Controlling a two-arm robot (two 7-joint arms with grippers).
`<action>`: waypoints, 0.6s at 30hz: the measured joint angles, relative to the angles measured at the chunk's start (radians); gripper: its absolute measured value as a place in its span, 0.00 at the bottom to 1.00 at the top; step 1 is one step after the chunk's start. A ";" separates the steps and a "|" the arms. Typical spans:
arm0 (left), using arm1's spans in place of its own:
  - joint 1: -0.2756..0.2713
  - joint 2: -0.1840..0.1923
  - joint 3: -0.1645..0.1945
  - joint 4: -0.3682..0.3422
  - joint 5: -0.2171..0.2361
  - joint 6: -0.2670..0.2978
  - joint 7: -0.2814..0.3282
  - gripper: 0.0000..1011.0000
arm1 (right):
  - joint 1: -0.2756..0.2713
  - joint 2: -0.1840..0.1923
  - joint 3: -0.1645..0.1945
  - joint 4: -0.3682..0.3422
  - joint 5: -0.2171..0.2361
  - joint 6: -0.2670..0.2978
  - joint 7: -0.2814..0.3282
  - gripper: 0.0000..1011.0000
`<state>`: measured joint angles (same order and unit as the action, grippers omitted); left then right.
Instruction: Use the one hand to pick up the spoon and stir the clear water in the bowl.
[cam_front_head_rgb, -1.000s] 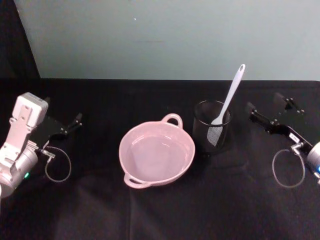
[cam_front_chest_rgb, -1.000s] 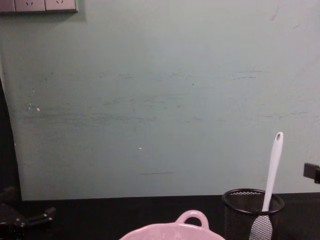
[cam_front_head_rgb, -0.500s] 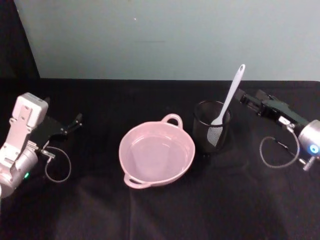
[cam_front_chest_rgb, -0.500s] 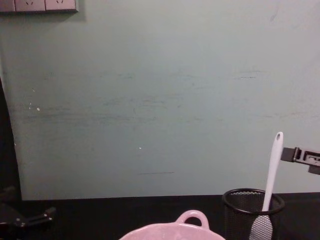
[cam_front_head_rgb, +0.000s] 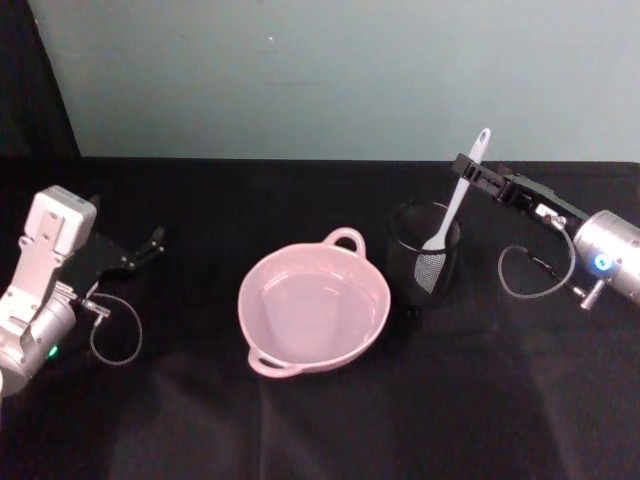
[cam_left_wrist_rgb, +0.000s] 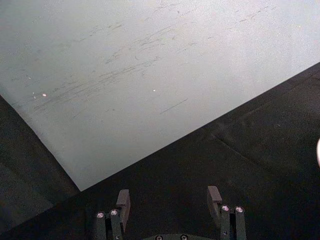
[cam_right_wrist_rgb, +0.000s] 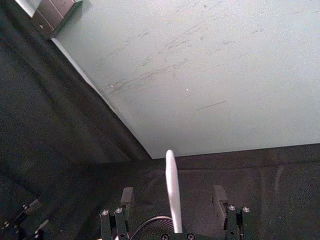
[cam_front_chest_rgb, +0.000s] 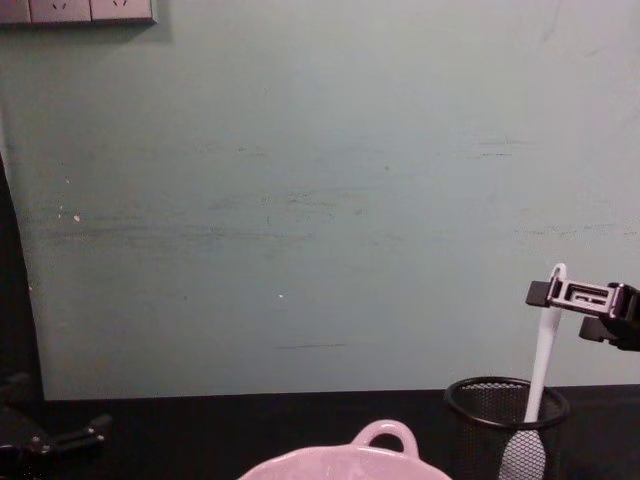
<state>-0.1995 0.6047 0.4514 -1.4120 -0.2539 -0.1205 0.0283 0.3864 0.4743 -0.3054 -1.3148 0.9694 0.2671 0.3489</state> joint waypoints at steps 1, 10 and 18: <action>0.000 0.000 0.000 0.000 0.000 0.000 0.000 1.00 | 0.005 0.000 -0.003 0.005 0.000 0.000 -0.002 0.99; 0.000 0.000 0.000 0.000 0.000 0.000 0.000 1.00 | 0.034 0.013 -0.046 0.023 -0.029 -0.018 -0.017 0.99; 0.000 0.000 0.000 0.000 0.000 0.000 0.000 1.00 | 0.067 0.005 -0.071 0.062 -0.057 -0.031 -0.009 0.99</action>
<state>-0.1995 0.6046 0.4514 -1.4120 -0.2539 -0.1205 0.0283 0.4537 0.4797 -0.3766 -1.2523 0.9121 0.2359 0.3398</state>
